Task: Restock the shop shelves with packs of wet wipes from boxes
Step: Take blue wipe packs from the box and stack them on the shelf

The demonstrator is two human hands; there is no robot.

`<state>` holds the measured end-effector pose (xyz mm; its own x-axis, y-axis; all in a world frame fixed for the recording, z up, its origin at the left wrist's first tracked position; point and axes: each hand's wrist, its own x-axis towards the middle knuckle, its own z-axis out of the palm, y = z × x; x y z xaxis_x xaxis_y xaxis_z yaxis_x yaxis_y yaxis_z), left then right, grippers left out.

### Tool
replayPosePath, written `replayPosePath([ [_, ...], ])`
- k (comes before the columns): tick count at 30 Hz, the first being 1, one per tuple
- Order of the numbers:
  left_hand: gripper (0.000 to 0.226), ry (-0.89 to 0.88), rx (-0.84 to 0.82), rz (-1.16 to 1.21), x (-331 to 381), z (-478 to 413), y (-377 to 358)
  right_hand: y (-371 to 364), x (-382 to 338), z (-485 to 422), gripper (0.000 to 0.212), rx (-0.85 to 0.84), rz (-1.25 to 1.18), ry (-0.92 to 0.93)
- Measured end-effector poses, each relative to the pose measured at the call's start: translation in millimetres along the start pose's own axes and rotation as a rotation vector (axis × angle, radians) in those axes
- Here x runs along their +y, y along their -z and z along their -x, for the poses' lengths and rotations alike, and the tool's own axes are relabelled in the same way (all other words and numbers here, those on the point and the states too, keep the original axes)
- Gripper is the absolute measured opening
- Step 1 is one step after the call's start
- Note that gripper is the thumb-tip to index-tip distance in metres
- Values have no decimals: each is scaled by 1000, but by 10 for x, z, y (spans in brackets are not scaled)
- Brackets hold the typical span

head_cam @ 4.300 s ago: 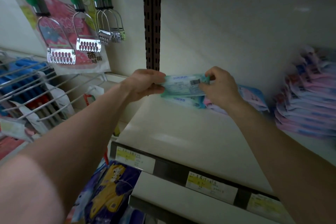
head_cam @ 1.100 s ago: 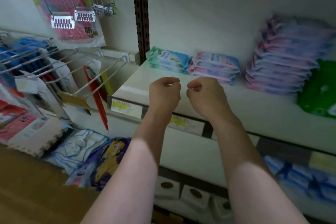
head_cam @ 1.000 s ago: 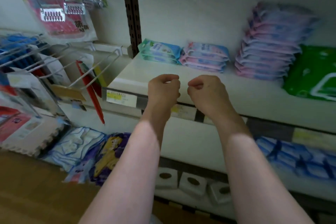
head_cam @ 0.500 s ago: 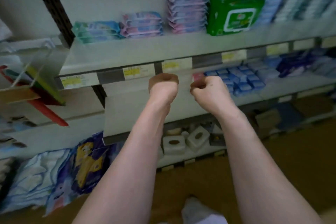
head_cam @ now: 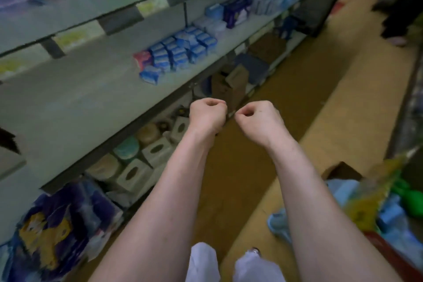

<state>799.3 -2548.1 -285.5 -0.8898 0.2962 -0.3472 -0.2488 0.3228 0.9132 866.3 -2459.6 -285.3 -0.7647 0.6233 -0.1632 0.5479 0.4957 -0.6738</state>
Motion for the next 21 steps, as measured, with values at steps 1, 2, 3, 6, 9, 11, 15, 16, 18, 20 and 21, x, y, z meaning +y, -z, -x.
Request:
replayPosePath([
  [1, 17, -1, -38, -21, -8, 64, -166, 90, 151, 39, 15, 15, -13, -33],
  [2, 16, 0, -77, -39, -14, 128, -332, 185, 304, 81, 15, 31, -27, -65],
  [3, 15, 2, -114, -58, -23, 187, -506, 282, 463, 121, 15, 48, -43, -94],
  [6, 16, -4, -214, -124, -77, 379, -1083, 572, 996, 237, 14, 110, -80, -193],
  [9, 14, 15, -307, -192, -173, 606, -1730, 868, 1605, 374, 15, 157, -112, -298],
  [11, 13, 33, -358, -235, -239, 753, -2170, 1084, 2006, 476, 21, 181, -141, -372],
  [15, 15, 90, -455, -316, -380, 1008, -3065, 1480, 2807, 623, 24, 218, -167, -485],
  [16, 15, 108, -482, -323, -422, 1068, -3280, 1572, 3004, 651, 23, 230, -173, -504],
  [18, 13, 142, -543, -338, -497, 1187, -3686, 1749, 3389, 706, 26, 252, -201, -560],
  [20, 13, 178, -613, -363, -562, 1304, -4055, 1903, 3755, 765, 26, 269, -220, -620],
  [21, 13, 195, -645, -376, -588, 1364, -4220, 1969, 3928, 786, 26, 276, -232, -639],
])
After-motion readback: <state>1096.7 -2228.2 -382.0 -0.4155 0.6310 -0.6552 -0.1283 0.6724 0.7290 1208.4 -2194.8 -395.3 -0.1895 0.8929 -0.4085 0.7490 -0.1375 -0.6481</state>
